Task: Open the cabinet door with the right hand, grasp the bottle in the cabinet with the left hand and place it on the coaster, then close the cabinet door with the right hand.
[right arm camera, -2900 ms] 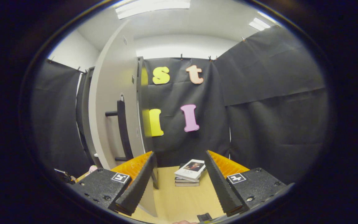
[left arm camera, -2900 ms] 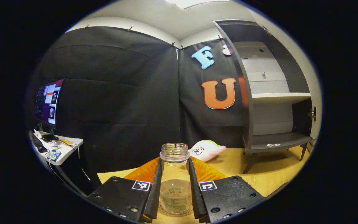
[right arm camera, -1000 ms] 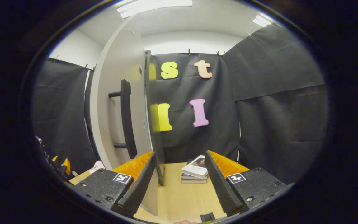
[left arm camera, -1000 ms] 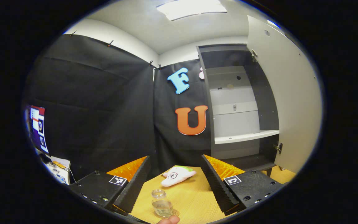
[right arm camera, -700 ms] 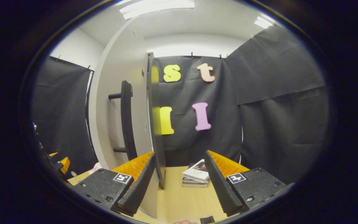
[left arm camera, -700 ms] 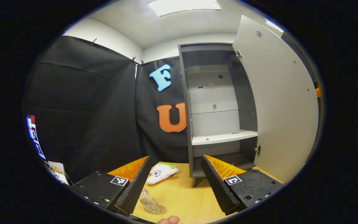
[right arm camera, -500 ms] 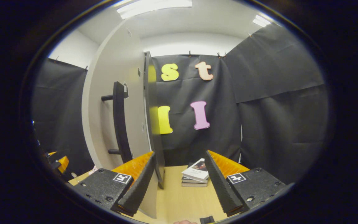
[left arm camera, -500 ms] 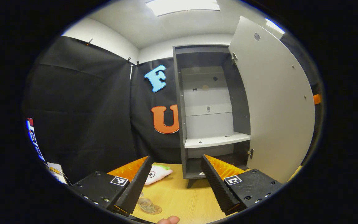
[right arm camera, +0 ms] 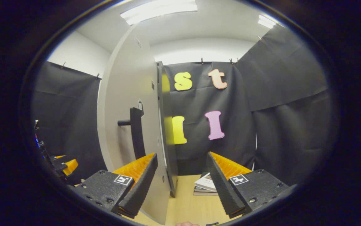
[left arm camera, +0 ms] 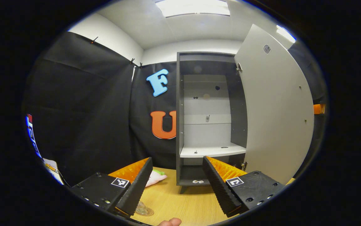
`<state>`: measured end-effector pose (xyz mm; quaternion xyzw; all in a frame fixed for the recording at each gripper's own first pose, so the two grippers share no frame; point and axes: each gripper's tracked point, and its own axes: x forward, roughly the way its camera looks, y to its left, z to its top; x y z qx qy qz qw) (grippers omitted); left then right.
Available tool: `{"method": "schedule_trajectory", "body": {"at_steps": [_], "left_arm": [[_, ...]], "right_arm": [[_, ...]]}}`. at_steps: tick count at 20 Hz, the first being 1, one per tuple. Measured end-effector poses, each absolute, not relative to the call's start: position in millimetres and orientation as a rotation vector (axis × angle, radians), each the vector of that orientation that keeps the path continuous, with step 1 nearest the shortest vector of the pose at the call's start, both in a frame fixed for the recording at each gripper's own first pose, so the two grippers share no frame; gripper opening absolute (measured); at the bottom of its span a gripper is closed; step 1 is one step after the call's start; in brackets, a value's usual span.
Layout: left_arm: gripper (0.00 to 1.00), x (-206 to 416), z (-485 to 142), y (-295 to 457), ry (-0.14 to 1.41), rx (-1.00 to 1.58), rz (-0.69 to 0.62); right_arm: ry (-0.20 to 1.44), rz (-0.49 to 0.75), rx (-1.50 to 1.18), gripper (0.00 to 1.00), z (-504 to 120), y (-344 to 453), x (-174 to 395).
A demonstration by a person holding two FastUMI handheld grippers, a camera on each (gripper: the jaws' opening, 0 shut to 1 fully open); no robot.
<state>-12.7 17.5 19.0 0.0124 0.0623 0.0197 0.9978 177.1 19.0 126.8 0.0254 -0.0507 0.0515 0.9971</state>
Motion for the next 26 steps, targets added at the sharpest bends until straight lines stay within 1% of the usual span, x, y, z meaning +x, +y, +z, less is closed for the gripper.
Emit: {"method": "schedule_trajectory", "body": {"at_steps": [1, 2, 3, 4, 5, 6, 7, 8, 9, 10, 11, 14, 15, 16, 21, 22, 23, 26], "left_arm": [[0.96, -14, 18, 17, 0.125, 0.033, 0.041], [0.96, -16, 18, 17, 0.124, 0.033, 0.038], [1.00, -16, 18, 15, 0.123, 0.029, 0.031], [0.96, -16, 16, 15, 0.124, 0.025, 0.026], [0.96, -17, 14, 16, 0.129, 0.024, 0.027], [0.96, -17, 11, 16, 0.136, 0.024, 0.028], [0.96, -18, 9, 17, 0.140, 0.024, 0.030], [1.00, -19, 9, 19, 0.139, 0.024, 0.032], [1.00, -20, 10, 19, 0.134, 0.025, 0.035], [0.96, -19, 11, 21, 0.128, 0.026, 0.039], [0.96, -20, 11, 23, 0.125, 0.026, 0.043], [0.96, -20, 13, 25, 0.114, 0.018, 0.040], [1.00, -20, 13, 24, 0.113, 0.015, 0.036], [0.96, -20, 12, 25, 0.112, 0.013, 0.033], [0.96, -18, 6, 31, 0.110, 0.012, 0.019], [1.00, -18, 5, 32, 0.114, 0.011, 0.016], [0.96, -18, 4, 33, 0.117, 0.012, 0.014], [0.96, -16, 1, 35, 0.114, 0.022, 0.001]], "right_arm": [[-0.107, 0.110, 0.043, 0.96, 128, 21, 178], [-0.109, 0.118, 0.045, 0.93, 129, 22, 178], [-0.099, 0.123, 0.049, 0.95, 126, 22, 180], [-0.097, 0.123, 0.059, 0.95, 126, 21, 180], [-0.091, 0.118, 0.063, 0.93, 126, 19, 179], [-0.096, 0.115, 0.066, 0.95, 127, 20, 178], [-0.096, 0.118, 0.064, 0.96, 127, 21, 177], [-0.098, 0.127, 0.062, 0.95, 127, 24, 177], [-0.101, 0.133, 0.058, 0.98, 127, 26, 179], [-0.102, 0.141, 0.051, 0.94, 127, 28, 179], [-0.102, 0.149, 0.044, 0.94, 127, 34, 178], [-0.108, 0.171, 0.031, 0.94, 127, 50, 173], [-0.108, 0.178, 0.031, 0.94, 125, 55, 174], [-0.111, 0.188, 0.032, 0.94, 125, 62, 173], [-0.090, 0.249, 0.031, 0.94, 123, 91, 175], [-0.089, 0.254, 0.031, 0.94, 124, 95, 174], [-0.089, 0.256, 0.030, 0.94, 123, 99, 174], [-0.091, 0.266, 0.024, 0.94, 124, 112, 175]]}}
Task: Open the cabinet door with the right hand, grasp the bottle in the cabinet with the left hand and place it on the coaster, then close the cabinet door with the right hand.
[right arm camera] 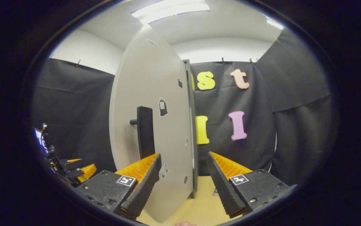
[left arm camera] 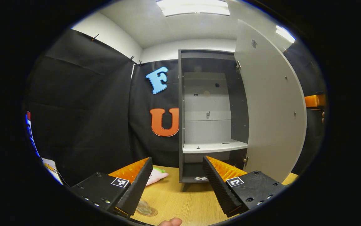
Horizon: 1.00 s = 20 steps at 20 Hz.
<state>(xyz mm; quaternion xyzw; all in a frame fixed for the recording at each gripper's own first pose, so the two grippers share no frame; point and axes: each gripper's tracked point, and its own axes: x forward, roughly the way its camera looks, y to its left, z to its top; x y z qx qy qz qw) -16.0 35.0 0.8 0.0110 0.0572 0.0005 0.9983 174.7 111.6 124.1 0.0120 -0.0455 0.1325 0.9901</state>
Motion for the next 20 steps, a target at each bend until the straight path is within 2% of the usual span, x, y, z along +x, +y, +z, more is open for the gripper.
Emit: {"method": "schedule_trajectory", "body": {"at_steps": [2, 6, 8, 9, 10, 12, 13, 14, 20], "left_arm": [[1.00, -15, 2, 36, 0.105, 0.030, -0.008], [1.00, -12, 2, 37, 0.095, 0.033, -0.027], [0.96, -10, 2, 41, 0.091, 0.037, -0.032], [0.96, -7, 2, 42, 0.089, 0.037, -0.036], [0.96, -6, 0, 43, 0.088, 0.035, -0.039], [0.96, -2, 0, 48, 0.084, 0.031, -0.040], [1.00, -1, 0, 50, 0.081, 0.030, -0.039], [0.96, 2, 0, 53, 0.078, 0.030, -0.039], [0.96, 13, -5, 71, 0.069, 0.040, -0.036]], "right_arm": [[-0.092, 0.274, 0.020, 0.94, 123, 119, 176], [-0.092, 0.301, 0.003, 0.94, 124, 142, 178], [-0.091, 0.313, -0.007, 0.94, 124, 154, 180], [-0.091, 0.320, -0.017, 0.90, 124, 160, 182], [-0.092, 0.329, -0.028, 0.94, 125, 167, 183], [-0.088, 0.352, -0.038, 0.94, 123, 180, 187], [-0.088, 0.366, -0.038, 0.94, 123, 188, 190], [-0.087, 0.381, -0.035, 0.94, 123, 197, 193], [-0.079, 0.450, -0.021, 0.94, 118, 254, 230]]}}
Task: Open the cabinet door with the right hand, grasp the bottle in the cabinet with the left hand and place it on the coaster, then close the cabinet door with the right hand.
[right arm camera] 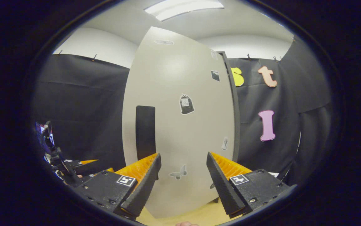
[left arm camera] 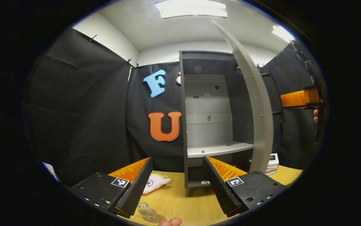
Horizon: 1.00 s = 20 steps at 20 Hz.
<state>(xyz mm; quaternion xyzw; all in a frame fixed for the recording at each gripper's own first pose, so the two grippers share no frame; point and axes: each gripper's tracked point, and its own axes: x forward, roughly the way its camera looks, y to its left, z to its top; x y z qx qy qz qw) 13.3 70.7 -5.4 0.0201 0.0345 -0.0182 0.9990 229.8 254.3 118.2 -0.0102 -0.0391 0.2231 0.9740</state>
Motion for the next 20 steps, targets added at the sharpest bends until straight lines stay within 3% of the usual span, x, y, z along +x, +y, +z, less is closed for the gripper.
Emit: {"method": "schedule_trajectory", "body": {"at_steps": [9, 10, 11, 12, 16, 20], "left_arm": [[0.96, 27, -28, 101, 0.114, 0.025, -0.003], [0.96, 26, -28, 104, 0.118, 0.029, 0.005], [0.96, 27, -30, 107, 0.120, 0.030, 0.011], [0.96, 27, -32, 107, 0.124, 0.028, 0.014], [1.00, 25, -33, 107, 0.132, 0.017, 0.023], [0.96, 19, -27, 102, 0.122, 0.014, 0.030]], "right_arm": [[-0.095, 0.499, -0.055, 0.95, 110, 368, 339], [-0.099, 0.491, -0.067, 0.92, 110, 373, 348], [-0.105, 0.484, -0.076, 0.95, 111, 376, 355], [-0.109, 0.479, -0.077, 0.92, 110, 377, 358], [-0.102, 0.480, -0.047, 0.95, 110, 372, 357], [-0.117, 0.462, -0.019, 0.96, 117, 352, 333]]}}
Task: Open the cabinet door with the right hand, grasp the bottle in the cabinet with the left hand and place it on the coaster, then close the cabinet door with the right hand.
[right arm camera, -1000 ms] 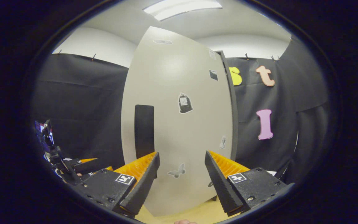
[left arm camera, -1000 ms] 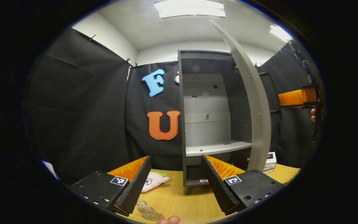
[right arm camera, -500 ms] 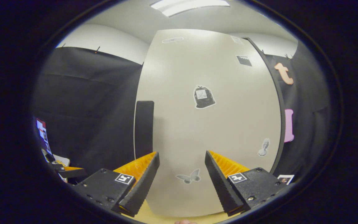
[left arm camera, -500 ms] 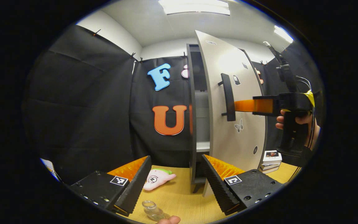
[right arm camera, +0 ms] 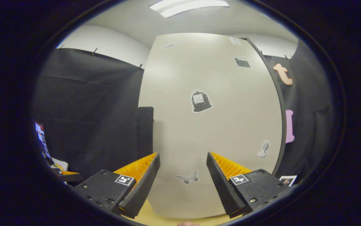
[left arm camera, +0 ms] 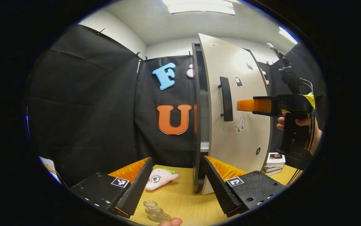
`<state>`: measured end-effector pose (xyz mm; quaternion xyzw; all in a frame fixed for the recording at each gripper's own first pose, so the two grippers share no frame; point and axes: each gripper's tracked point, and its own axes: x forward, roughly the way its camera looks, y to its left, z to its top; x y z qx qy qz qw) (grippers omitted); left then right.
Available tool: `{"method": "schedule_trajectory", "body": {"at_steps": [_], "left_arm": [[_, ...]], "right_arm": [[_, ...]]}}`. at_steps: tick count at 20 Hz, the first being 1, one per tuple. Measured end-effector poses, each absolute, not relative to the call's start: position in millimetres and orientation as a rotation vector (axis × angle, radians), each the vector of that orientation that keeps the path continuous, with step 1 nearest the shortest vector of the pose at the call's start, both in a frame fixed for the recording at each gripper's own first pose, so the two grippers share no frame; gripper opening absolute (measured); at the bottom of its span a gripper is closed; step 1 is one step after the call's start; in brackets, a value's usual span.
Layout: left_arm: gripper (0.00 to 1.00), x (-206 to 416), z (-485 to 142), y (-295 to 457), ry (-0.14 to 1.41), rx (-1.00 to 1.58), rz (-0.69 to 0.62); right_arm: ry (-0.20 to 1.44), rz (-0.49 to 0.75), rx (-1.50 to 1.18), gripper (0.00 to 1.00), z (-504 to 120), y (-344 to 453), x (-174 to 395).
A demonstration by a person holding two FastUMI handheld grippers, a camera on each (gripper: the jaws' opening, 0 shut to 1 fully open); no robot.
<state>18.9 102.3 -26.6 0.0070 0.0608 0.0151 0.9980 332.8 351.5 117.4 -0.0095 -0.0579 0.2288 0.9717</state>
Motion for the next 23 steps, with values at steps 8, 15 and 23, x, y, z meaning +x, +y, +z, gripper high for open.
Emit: {"method": "schedule_trajectory", "body": {"at_steps": [8, 15, 23], "left_arm": [[0.96, -1, -13, 75, 0.106, 0.005, 0.019], [0.96, -14, 3, 36, 0.094, -0.006, -0.021], [0.96, -19, 6, 1, 0.064, 0.011, -0.019]], "right_arm": [[-0.088, 0.420, 0.001, 0.96, 108, 271, 256], [-0.091, 0.237, -0.024, 0.96, 92, 172, 210], [-0.114, 0.037, -0.017, 0.96, 57, 93, 167]]}}
